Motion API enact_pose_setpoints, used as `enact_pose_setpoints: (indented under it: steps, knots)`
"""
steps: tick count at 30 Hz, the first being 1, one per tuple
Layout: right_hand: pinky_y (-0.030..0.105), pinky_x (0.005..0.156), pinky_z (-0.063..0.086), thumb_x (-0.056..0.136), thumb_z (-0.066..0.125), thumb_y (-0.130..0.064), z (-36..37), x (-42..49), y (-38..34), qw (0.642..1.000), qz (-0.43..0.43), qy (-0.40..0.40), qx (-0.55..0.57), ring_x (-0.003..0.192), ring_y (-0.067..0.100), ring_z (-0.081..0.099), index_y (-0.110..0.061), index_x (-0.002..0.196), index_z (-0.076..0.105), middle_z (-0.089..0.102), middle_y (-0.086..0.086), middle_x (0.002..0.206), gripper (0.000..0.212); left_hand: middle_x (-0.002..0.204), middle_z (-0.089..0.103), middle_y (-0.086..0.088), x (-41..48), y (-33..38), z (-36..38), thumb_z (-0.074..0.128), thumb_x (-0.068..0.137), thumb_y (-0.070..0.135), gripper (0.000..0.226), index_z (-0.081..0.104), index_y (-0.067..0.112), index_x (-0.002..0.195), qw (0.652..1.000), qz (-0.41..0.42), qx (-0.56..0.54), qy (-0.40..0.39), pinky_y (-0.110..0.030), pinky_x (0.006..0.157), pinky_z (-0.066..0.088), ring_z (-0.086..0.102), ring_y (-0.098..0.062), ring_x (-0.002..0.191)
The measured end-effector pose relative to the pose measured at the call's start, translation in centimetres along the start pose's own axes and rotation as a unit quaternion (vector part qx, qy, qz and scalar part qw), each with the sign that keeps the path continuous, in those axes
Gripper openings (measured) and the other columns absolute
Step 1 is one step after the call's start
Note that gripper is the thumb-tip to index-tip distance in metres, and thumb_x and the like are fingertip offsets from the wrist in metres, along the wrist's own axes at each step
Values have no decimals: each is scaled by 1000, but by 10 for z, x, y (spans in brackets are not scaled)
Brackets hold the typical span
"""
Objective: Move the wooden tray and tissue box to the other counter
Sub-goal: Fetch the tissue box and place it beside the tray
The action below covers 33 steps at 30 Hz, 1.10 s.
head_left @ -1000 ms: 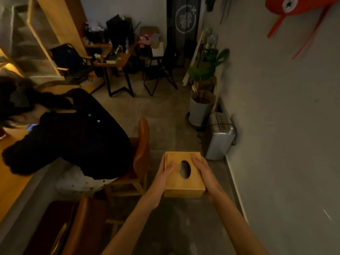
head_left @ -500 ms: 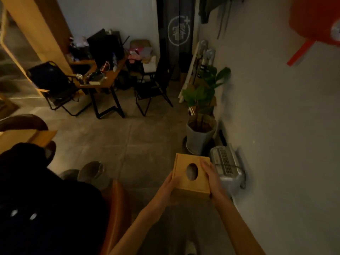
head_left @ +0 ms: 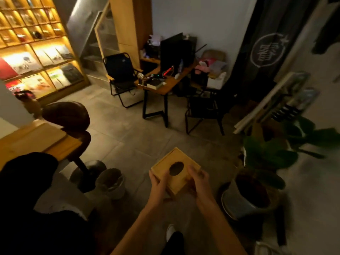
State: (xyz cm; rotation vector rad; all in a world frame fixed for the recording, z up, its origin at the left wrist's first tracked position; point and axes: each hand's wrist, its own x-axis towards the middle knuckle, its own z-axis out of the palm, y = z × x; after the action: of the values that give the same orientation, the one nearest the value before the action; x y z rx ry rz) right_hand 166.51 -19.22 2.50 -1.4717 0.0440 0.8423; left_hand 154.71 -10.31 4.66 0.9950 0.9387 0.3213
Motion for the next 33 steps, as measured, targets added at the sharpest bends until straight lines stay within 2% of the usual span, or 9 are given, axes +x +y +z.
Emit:
enact_pose_setpoints:
  steps: [2,4,8,13,17,19,24,27,33]
  knots:
    - [57,96,53,45,82,-75,8,53,-30,997,38,-58,-21,111,34,63,-24,133,43,60,11,126,109,152,33,-6,54,27,5,57,85,62,84,2,53,148,999,19,37,16,-42,67,58,51,-35,121]
    - [56,100,50,47,78,-80,9,103,-59,990,62,-106,-67,112,33,64,-22,134,50,64,11,126,108,150,36,-8,96,56,11,52,92,54,76,5,46,151,999,30,40,19,-33,63,57,54,-33,118]
    - [55,98,52,59,68,-83,26,192,-126,968,66,-199,-140,116,32,63,-28,137,49,62,9,130,98,113,50,7,161,109,34,42,101,37,40,20,47,133,997,59,43,14,-17,49,54,60,-15,92]
    - [46,91,57,74,65,-57,74,275,-168,955,76,-247,-145,108,26,68,-25,133,54,66,6,125,68,117,47,15,241,152,47,42,100,38,48,13,50,136,997,69,26,25,-23,65,60,57,-8,96]
    - [51,97,54,73,72,-60,126,386,-195,940,99,-287,-159,110,25,68,-30,127,61,69,3,124,63,118,49,16,330,194,50,45,99,37,43,21,50,132,991,87,-8,101,-40,85,57,58,-9,100]
    - [52,94,55,71,70,-66,161,428,-211,915,112,-329,-206,110,26,67,-35,126,60,68,2,124,64,131,48,6,359,214,45,47,98,40,50,19,46,140,985,78,-16,151,-45,86,57,59,-19,107]
    - [54,97,53,63,75,-70,270,501,-247,834,110,-455,-293,109,29,67,-29,124,63,71,4,119,75,146,39,-4,402,262,27,47,98,39,57,17,42,146,947,101,-90,293,-29,72,57,55,-27,118]
    - [54,93,55,67,74,-68,343,518,-258,770,85,-532,-341,108,31,66,-32,125,61,67,7,121,69,141,40,0,417,285,10,47,98,40,62,12,43,149,906,139,-143,374,-24,65,59,58,-19,110]
    - [58,86,58,70,74,-66,475,555,-248,709,101,-589,-374,109,35,62,-39,118,56,59,9,123,57,146,41,-1,470,321,-54,59,85,61,83,13,45,151,843,196,-209,454,-23,68,59,58,-19,113]
